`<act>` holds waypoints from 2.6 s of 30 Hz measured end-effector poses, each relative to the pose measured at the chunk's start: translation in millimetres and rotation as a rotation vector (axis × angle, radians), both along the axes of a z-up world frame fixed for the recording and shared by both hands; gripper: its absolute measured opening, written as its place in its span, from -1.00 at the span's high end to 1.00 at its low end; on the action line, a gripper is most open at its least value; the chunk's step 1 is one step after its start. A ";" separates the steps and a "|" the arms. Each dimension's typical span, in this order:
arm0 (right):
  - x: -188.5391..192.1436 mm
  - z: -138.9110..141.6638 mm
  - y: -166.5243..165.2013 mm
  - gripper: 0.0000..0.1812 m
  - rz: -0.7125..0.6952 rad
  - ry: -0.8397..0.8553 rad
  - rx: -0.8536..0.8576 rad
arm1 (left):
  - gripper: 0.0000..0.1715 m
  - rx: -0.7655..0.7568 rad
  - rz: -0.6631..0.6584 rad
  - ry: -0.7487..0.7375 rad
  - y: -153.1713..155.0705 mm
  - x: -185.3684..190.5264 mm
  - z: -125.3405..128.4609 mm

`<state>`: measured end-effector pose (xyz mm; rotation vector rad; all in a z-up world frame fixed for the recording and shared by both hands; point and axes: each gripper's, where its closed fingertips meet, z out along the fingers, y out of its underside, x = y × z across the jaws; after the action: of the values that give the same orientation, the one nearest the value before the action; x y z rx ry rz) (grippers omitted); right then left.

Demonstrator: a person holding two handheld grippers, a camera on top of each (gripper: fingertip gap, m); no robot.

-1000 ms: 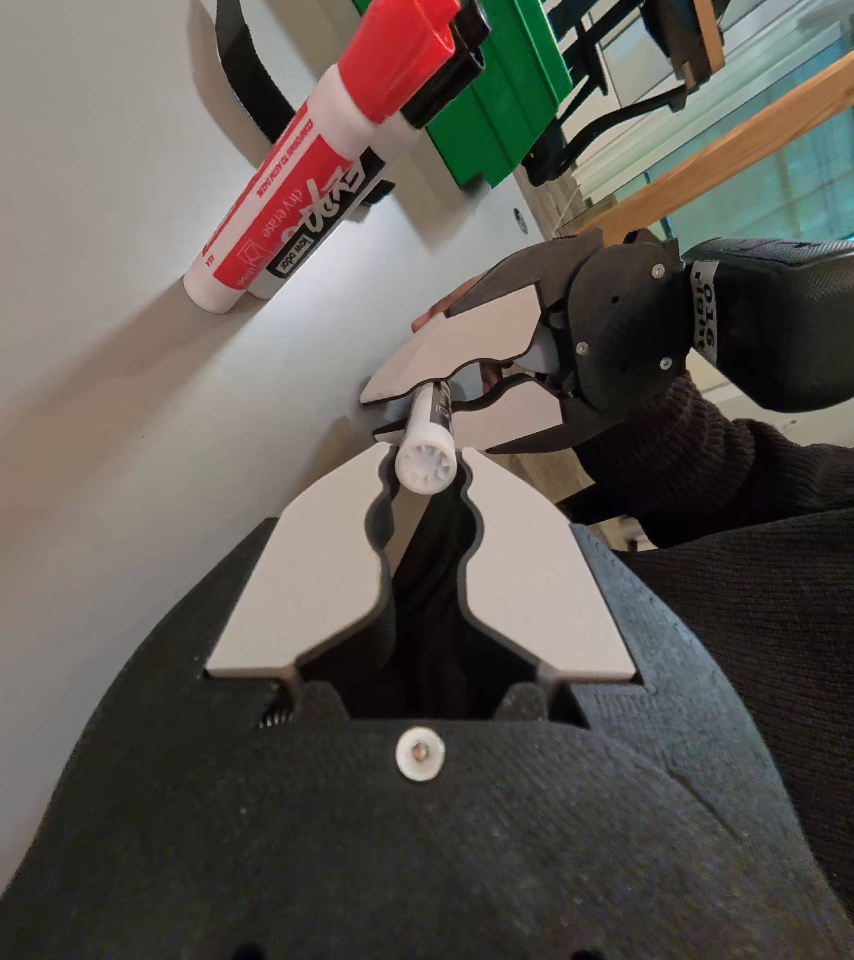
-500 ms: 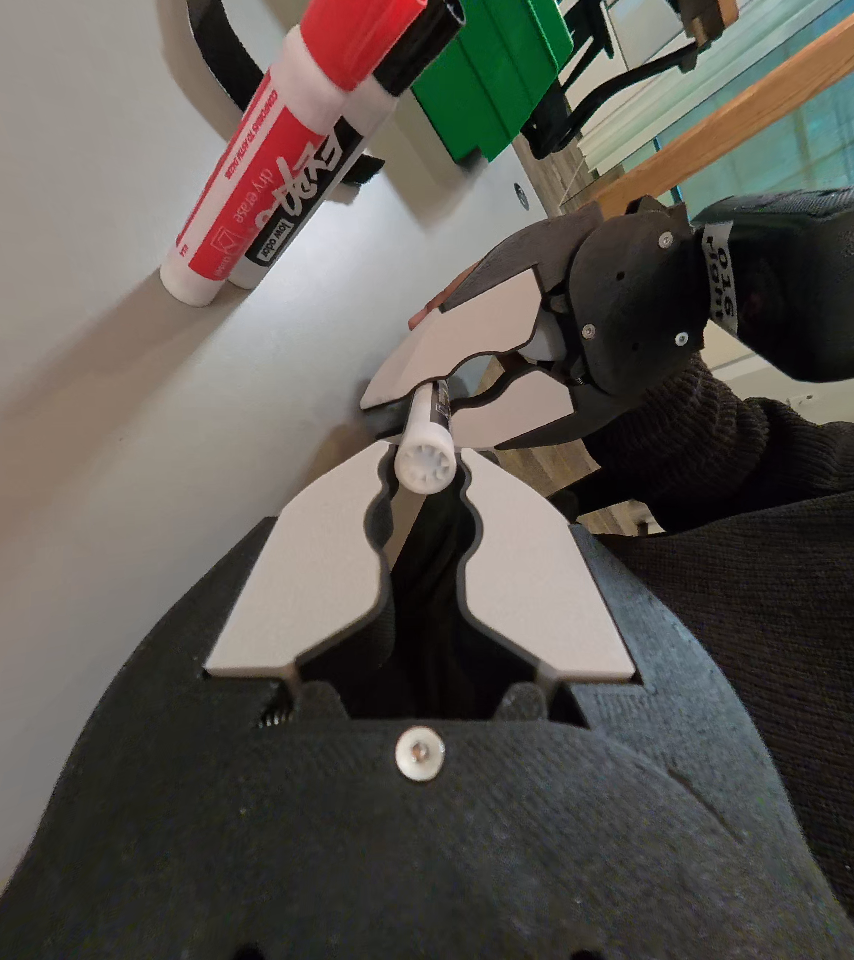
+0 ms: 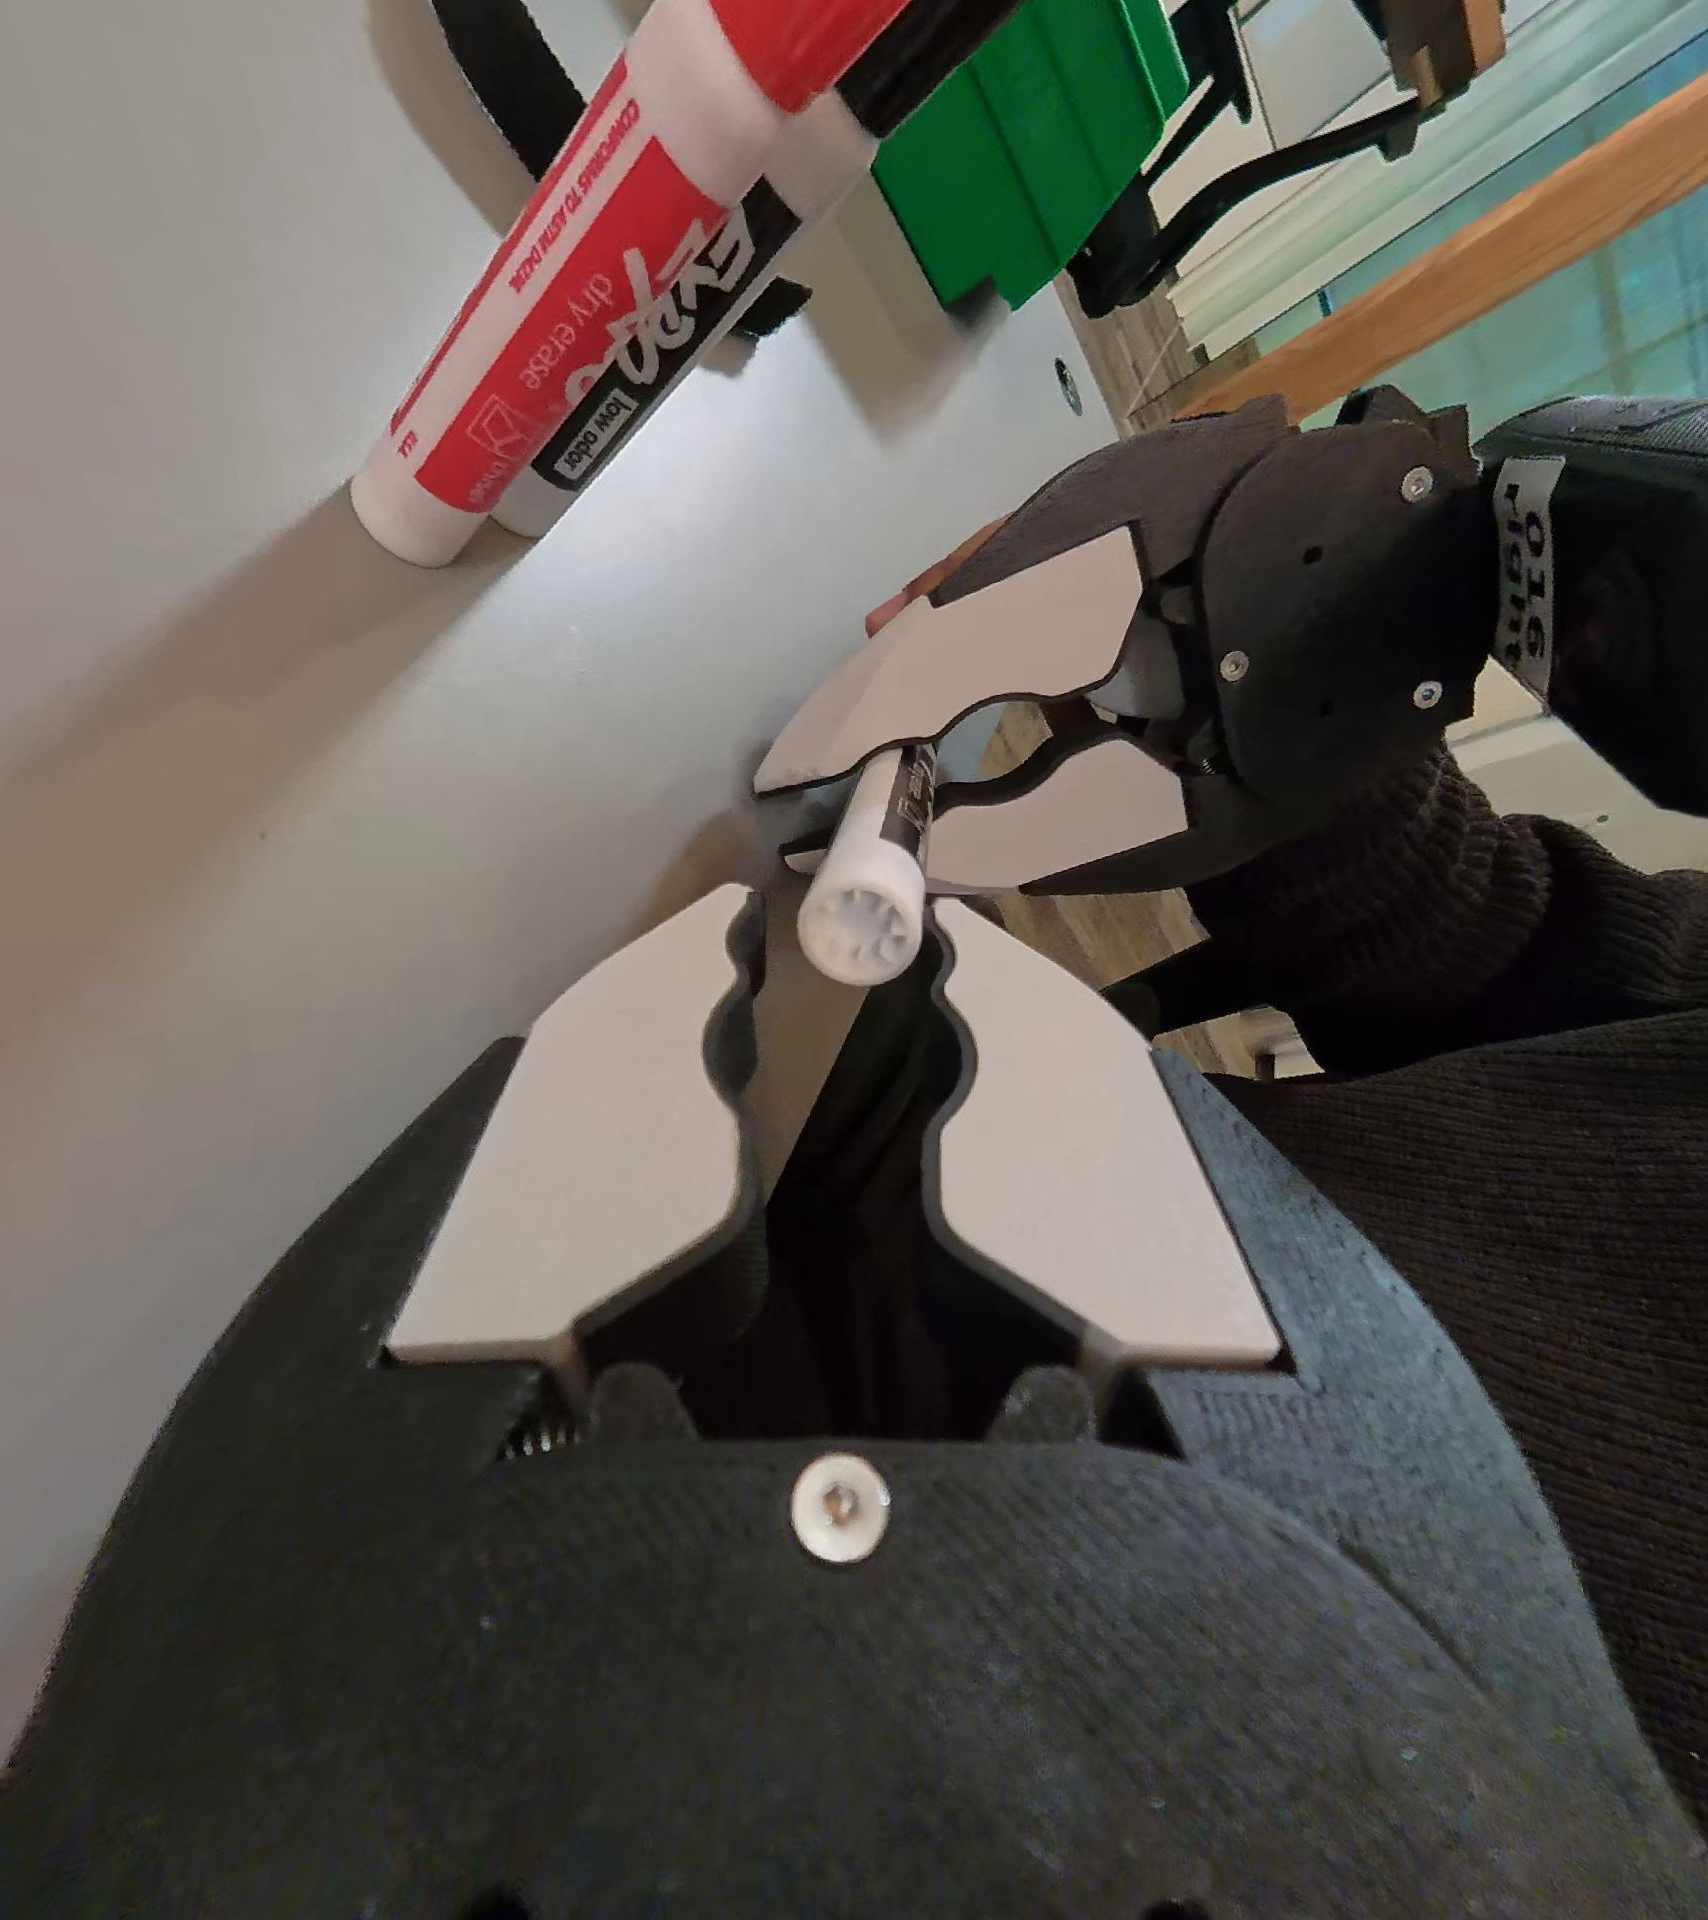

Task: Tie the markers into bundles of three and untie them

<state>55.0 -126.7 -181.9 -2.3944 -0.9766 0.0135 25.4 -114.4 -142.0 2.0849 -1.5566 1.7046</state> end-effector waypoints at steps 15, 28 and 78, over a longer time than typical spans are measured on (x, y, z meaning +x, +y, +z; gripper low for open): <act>-0.7 1.3 -1.9 0.85 -0.022 0.092 -0.033 | 0.61 -0.014 0.010 0.000 3.4 -0.3 0.1; 19.9 2.4 -17.7 0.85 -0.117 0.105 -0.024 | 0.53 -0.009 0.056 -0.133 39.7 17.2 26.0; -1.5 1.9 -4.8 0.85 -0.026 0.138 -0.006 | 0.75 0.904 -0.236 0.189 76.8 -67.8 -31.4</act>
<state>53.5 -131.5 -179.9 -2.3763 -0.8827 0.1696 -42.5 -37.6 -173.4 2.1044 -2.6784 0.7289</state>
